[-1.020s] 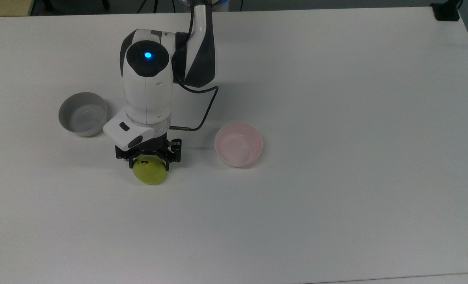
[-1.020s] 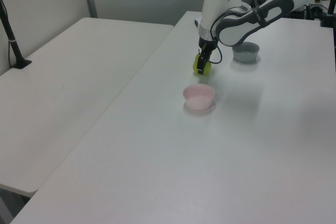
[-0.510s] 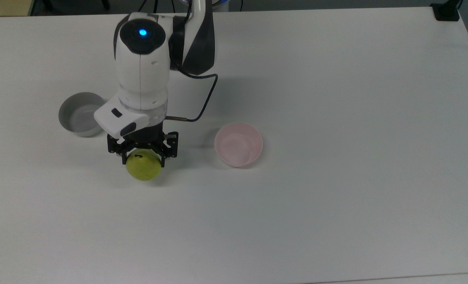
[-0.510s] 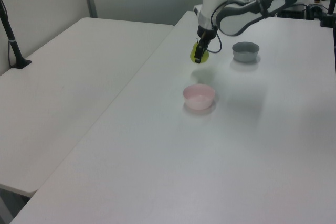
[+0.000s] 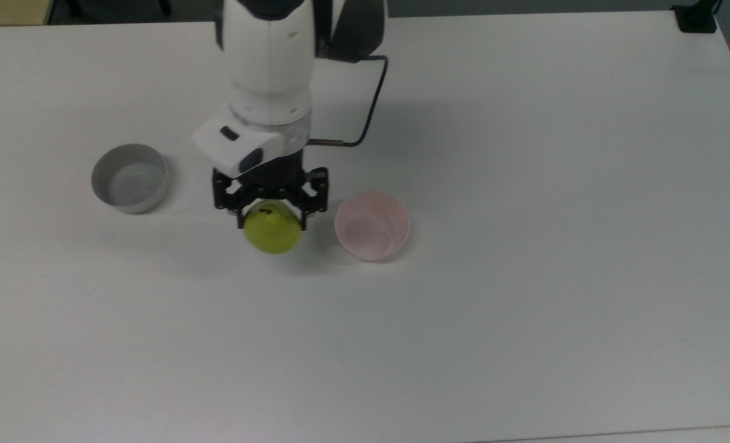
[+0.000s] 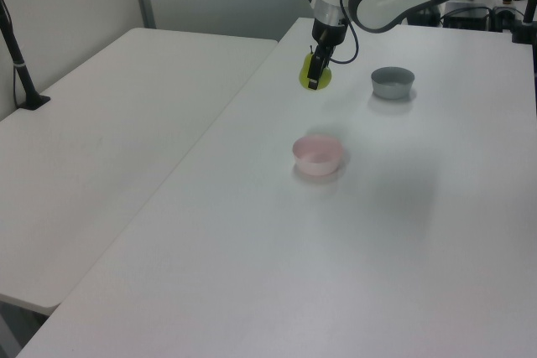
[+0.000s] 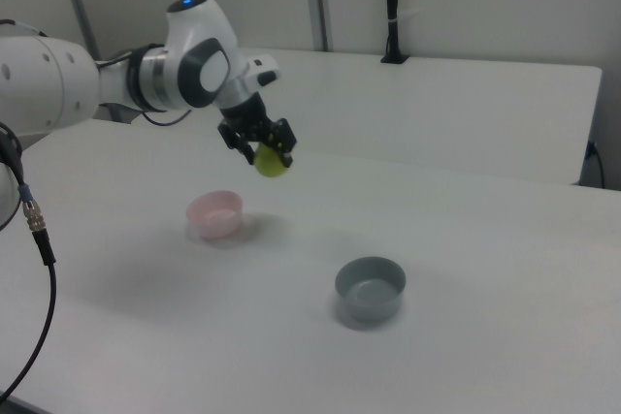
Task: Place the pear in the bowl
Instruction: 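Lift the pear and carry it over the pink bowl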
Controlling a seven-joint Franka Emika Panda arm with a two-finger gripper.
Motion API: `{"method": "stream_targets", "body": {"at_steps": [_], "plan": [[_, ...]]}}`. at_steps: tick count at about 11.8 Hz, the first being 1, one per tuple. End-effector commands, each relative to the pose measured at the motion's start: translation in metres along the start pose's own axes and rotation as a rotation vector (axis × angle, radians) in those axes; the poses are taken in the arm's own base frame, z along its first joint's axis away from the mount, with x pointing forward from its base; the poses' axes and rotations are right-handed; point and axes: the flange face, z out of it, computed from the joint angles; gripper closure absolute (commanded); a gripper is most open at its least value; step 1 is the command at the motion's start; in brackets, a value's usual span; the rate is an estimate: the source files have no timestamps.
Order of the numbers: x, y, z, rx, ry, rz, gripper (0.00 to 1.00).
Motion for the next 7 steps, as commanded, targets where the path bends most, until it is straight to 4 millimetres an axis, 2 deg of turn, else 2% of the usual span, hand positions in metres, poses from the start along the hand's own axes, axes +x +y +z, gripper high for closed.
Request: {"method": "stream_targets", "body": {"at_steps": [1,2,4,7], "plan": [[-0.015,-0.067,-0.033,0.015,-0.025,0.01,0.48],[-0.023,-0.086,-0.037,0.015,-0.028,-0.004,0.48],[-0.047,-0.117,-0.029,0.0,-0.064,-0.046,0.48],[-0.057,-0.129,-0.011,-0.024,-0.076,-0.064,0.48]]}}
